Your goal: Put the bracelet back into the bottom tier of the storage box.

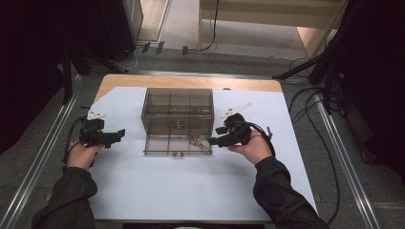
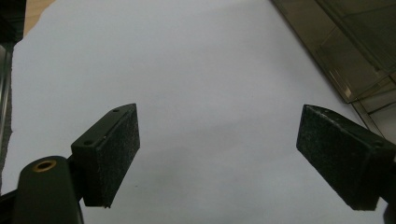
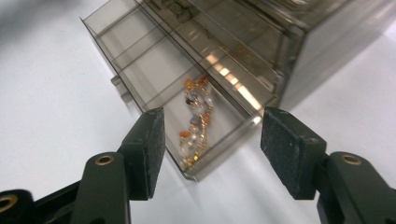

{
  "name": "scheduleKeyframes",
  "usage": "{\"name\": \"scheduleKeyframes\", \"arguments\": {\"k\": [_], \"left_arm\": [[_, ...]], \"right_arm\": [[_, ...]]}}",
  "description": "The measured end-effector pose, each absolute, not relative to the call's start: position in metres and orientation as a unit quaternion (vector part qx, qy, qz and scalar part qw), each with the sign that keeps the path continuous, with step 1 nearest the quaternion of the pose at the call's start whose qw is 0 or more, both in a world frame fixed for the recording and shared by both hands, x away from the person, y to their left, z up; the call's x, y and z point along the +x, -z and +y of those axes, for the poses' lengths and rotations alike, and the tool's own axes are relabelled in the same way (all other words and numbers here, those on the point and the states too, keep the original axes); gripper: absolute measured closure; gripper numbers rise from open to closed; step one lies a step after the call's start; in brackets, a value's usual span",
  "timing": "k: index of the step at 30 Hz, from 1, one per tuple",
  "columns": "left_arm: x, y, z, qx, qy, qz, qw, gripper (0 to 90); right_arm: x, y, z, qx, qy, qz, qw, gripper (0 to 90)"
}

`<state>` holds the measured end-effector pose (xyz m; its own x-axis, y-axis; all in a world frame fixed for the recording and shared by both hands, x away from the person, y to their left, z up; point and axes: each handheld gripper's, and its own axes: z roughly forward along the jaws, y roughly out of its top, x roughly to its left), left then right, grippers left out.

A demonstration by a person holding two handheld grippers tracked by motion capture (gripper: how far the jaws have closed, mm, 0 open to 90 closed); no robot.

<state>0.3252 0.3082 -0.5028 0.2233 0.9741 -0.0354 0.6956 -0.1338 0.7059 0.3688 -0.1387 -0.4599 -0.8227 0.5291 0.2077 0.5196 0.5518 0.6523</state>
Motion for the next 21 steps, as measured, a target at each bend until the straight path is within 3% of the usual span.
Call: {"name": "scheduleKeyframes", "arguments": {"k": [9,21], "left_arm": [[0.327,0.503,0.307,0.719,-0.225,0.58,0.309,14.5],[0.329,0.504,0.307,0.721,-0.224,0.579,0.308,14.5]], "right_arm": [[0.373,0.462,-0.151,0.324,-0.381,0.866,0.021,32.1],[0.38,0.462,-0.178,0.356,-0.39,0.848,0.045,29.4]]}}
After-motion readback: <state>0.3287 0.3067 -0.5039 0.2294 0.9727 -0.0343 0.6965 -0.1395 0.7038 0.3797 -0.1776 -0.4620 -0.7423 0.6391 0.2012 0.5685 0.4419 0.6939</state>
